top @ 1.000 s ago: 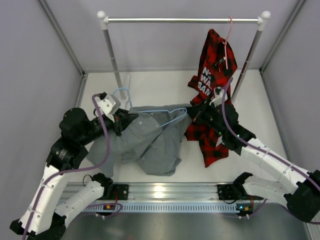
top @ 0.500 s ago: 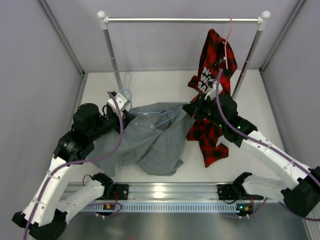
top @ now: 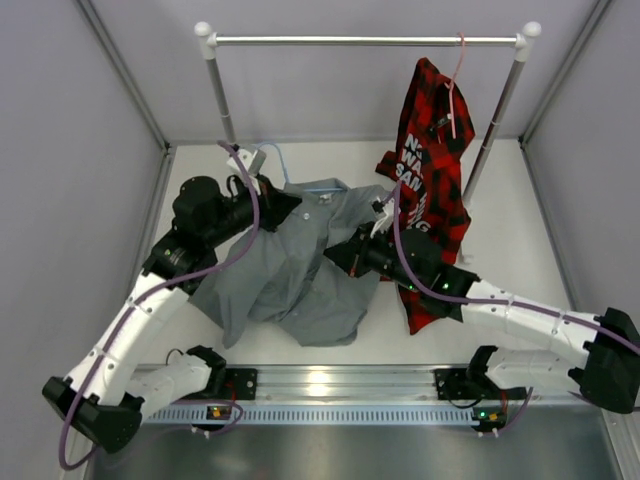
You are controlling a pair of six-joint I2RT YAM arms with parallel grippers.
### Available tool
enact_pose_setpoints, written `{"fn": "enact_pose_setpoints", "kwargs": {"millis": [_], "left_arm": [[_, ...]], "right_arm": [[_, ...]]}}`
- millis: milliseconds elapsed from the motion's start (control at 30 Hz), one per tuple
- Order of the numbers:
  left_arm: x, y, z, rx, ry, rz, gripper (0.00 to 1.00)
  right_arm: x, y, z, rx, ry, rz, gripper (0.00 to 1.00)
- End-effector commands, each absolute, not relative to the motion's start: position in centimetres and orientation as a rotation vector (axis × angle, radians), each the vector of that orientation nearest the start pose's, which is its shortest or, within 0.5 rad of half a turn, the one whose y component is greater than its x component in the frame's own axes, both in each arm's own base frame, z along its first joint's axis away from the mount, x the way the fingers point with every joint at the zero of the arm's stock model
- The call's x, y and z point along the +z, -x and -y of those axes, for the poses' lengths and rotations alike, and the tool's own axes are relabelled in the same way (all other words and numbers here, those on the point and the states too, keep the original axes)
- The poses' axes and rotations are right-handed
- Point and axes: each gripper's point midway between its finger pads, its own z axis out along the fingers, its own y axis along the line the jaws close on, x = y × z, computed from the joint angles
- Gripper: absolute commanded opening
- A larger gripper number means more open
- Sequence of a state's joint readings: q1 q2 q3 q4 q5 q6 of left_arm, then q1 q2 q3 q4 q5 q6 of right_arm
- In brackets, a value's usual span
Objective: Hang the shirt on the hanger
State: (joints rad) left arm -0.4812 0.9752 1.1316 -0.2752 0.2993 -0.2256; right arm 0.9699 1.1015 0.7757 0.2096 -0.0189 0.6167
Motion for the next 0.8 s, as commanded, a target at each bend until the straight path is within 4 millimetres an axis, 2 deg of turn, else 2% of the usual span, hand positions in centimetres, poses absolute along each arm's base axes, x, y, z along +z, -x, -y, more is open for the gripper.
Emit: {"fn": "enact_pose_setpoints", "kwargs": {"millis": [0,67,100,133,200,233,267,300,367,433,467,500,533,567,600,633,667,700,767], "left_arm": [[42.4,-26.7,23.1,-0.926,-0.495,-1.444,0.0],[42.1,-26.2,23.2,-0.922,-0.549,-1.433,0.0],[41.9,-25.9,23.2,-0.918,-0.566,-1.435,0.0],[41.8,-25.7,23.2,-0.916,-0.603,-1.427,0.0],[41.3,-25.9,23.0,-0.897,-0.64,-1.425,0.0],[41.1,-25.9,23.0,-0.886,-0.66,-1.423,0.0],[40.8,-25.7,23.2,-0.888,-0.7,-1.414,0.0],[40.4,-25.7,23.3,-0.864,-0.756,-1.394,0.0],[39.4,-24.4,24.4,-0.908,-0.903,-1.347,0.0],[38.7,-23.5,25.2,-0.953,-0.999,-1.303,0.0],[38.4,-22.0,25.8,-1.026,-1.083,-1.263,0.0],[38.0,-21.7,26.3,-1.06,-1.118,-1.249,0.0],[38.0,-21.1,26.6,-1.084,-1.147,-1.23,0.0],[37.8,-20.6,27.0,-1.105,-1.174,-1.214,0.0],[37.7,-19.7,27.7,-1.128,-1.217,-1.183,0.0],[37.7,-19.4,28.0,-1.136,-1.233,-1.17,0.0],[37.9,-18.9,28.3,-1.148,-1.249,-1.154,0.0],[37.8,-18.1,28.9,-1.178,-1.281,-1.133,0.0],[38.2,-17.2,29.3,-1.207,-1.314,-1.099,0.0]], "right_arm": [[27.2,-22.0,-33.9,1.165,0.156,-1.764,0.0],[26.6,-21.9,-33.2,1.131,0.151,-1.791,0.03],[27.0,-21.6,-32.6,1.123,0.165,-1.781,0.09],[27.2,-21.4,-32.2,1.11,0.176,-1.78,0.21],[27.4,-20.4,-30.6,1.069,0.228,-1.792,0.32],[27.3,-19.9,-30.0,1.057,0.252,-1.803,0.5],[27.5,-18.8,-29.7,1.071,0.305,-1.81,0.59],[27.3,-17.5,-28.4,1.041,0.385,-1.833,0.73],[27.5,-15.1,-26.7,1.019,0.546,-1.849,0.79],[28.5,-13.4,-25.8,1.039,0.637,-1.826,0.81],[29.6,-12.8,-25.2,1.04,0.667,-1.782,0.81],[31.5,-12.4,-24.8,1.05,0.678,-1.741,0.81],[32.0,-12.1,-24.5,1.045,0.704,-1.737,0.81],[34.1,-12.3,-24.5,1.031,0.719,-1.692,0.81],[34.8,-12.7,-24.5,1.009,0.717,-1.69,0.82],[35.0,-13.2,-24.5,0.972,0.717,-1.706,0.89],[34.7,-14.4,-25.4,0.928,0.747,-1.728,0.91],[36.7,-14.8,-25.7,0.925,0.746,-1.694,0.91],[38.2,-16.1,-27.0,0.914,0.789,-1.67,0.9]]}}
